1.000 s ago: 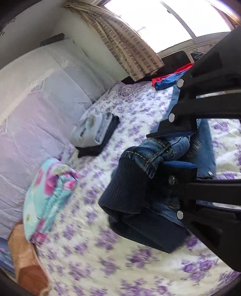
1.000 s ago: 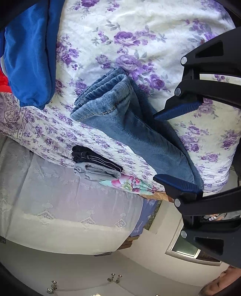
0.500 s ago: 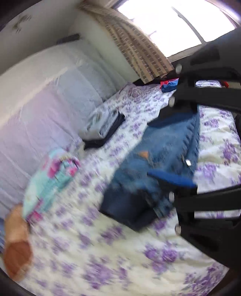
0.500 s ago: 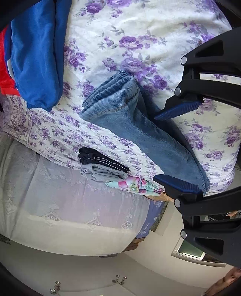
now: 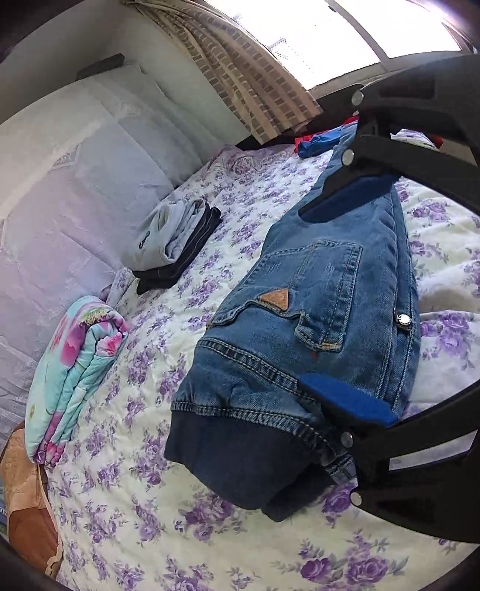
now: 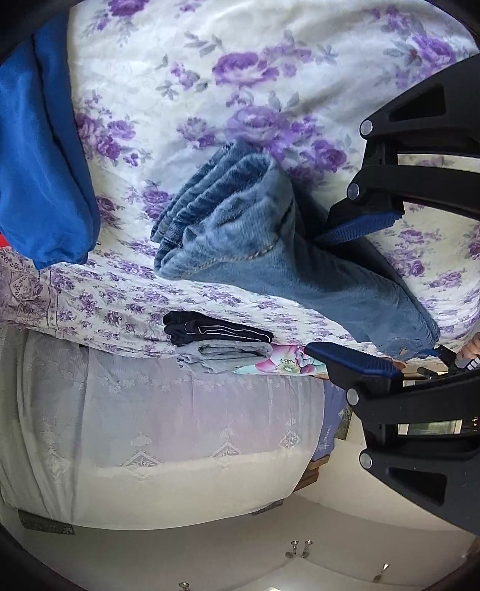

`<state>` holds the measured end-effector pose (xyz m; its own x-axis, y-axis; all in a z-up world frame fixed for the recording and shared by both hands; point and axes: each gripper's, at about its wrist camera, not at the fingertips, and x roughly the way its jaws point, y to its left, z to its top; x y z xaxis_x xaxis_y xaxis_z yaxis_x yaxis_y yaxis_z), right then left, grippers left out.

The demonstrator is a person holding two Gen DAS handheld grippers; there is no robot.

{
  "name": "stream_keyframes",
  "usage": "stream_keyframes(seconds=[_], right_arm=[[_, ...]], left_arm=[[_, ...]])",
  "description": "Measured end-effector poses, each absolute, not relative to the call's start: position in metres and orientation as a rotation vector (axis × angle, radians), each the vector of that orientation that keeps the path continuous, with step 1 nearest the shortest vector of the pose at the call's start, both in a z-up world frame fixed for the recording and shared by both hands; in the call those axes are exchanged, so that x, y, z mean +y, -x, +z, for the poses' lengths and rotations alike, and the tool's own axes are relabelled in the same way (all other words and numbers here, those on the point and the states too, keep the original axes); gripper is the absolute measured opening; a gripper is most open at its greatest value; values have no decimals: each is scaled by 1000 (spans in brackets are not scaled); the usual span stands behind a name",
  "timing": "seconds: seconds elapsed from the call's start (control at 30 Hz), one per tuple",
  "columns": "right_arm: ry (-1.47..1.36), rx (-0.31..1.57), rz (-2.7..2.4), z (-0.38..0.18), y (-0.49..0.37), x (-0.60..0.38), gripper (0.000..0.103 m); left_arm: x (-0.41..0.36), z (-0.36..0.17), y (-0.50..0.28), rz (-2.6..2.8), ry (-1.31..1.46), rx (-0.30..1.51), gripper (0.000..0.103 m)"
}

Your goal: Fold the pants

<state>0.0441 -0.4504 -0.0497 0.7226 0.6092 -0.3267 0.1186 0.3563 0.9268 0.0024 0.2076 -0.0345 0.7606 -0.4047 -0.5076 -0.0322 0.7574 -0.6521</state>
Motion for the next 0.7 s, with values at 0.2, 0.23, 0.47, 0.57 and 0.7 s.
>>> stream_keyframes(seconds=[0.2, 0.23, 0.47, 0.57, 0.7], right_arm=[[-1178, 759, 268, -75, -57, -444, 12], [-1146, 748, 269, -68, -59, -441, 12], [-798, 488, 499, 75, -80, -406, 11], [-796, 548, 436, 50, -86, -419, 11], [-983, 802, 242, -56, -87, -455, 11]], left_arm=[[207, -37, 0, -245, 681, 664, 81], [206, -36, 1, -247, 673, 662, 81], [214, -39, 3, -270, 723, 651, 81], [215, -41, 6, -289, 733, 637, 81], [215, -39, 4, -305, 732, 654, 81]])
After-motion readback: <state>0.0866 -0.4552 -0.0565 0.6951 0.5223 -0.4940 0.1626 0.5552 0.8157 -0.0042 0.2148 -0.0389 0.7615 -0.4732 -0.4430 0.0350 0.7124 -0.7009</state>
